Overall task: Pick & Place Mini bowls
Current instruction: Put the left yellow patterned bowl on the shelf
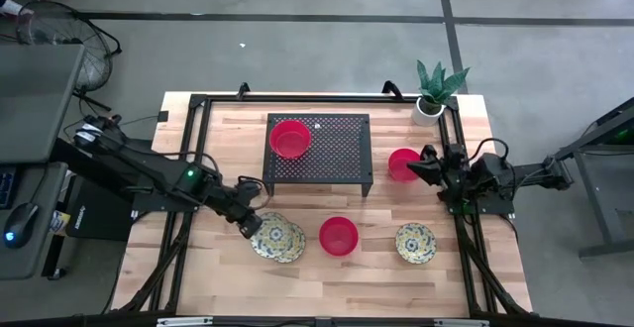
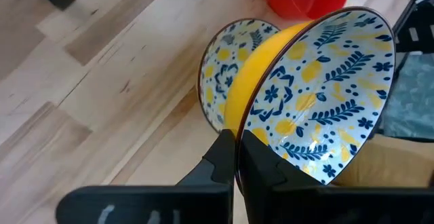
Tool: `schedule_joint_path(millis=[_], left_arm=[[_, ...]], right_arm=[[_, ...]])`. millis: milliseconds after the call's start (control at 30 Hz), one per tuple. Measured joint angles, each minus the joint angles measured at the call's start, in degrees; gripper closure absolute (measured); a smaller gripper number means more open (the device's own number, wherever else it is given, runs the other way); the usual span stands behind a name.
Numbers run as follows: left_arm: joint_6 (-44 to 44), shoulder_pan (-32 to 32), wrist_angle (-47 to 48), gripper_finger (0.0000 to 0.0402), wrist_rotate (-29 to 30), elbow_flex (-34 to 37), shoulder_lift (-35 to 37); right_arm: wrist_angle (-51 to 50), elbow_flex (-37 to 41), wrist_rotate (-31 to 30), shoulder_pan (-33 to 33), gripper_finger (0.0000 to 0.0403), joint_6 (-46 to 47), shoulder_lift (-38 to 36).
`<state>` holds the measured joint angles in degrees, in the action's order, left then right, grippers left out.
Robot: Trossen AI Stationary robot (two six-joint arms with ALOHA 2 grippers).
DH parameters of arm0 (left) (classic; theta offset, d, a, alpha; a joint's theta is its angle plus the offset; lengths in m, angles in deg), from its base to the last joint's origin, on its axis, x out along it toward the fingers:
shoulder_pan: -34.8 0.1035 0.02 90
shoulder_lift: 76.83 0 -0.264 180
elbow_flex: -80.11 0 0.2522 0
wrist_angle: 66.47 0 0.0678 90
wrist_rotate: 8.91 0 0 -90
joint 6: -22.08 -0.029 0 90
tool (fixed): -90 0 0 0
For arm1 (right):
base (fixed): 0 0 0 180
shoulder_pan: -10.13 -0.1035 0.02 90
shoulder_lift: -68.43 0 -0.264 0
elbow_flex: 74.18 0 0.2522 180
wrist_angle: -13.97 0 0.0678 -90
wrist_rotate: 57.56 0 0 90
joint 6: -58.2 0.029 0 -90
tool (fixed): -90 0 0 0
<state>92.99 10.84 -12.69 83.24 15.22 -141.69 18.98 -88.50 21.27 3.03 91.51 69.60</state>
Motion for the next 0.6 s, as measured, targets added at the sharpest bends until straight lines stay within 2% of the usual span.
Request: schedule_joint_path(millis=[200,333,500,600], left_arm=[[-0.64,-0.02,-3.77,0.0401,0.0,0.0,-2.62],[-1.68,-0.02,-4.12,0.0401,0.42,0.0,-2.98],[-3.42,0.0,-4.91,0.0401,1.6,0.02,-2.98],[-4.49,-0.01,-5.99,0.0401,2.19,0.03,-2.98]], right_arm=[[-1.7,-1.95,4.94,-0.02,0.0402,1.18,0.88],[-10.68,-9.09,5.31,-0.01,0.0402,-1.98,4.72],[-26.15,-23.0,4.1,-0.01,0.0402,-5.55,15.72],[-33.45,-31.45,4.44,-0.03,0.0402,-4.15,24.5]])
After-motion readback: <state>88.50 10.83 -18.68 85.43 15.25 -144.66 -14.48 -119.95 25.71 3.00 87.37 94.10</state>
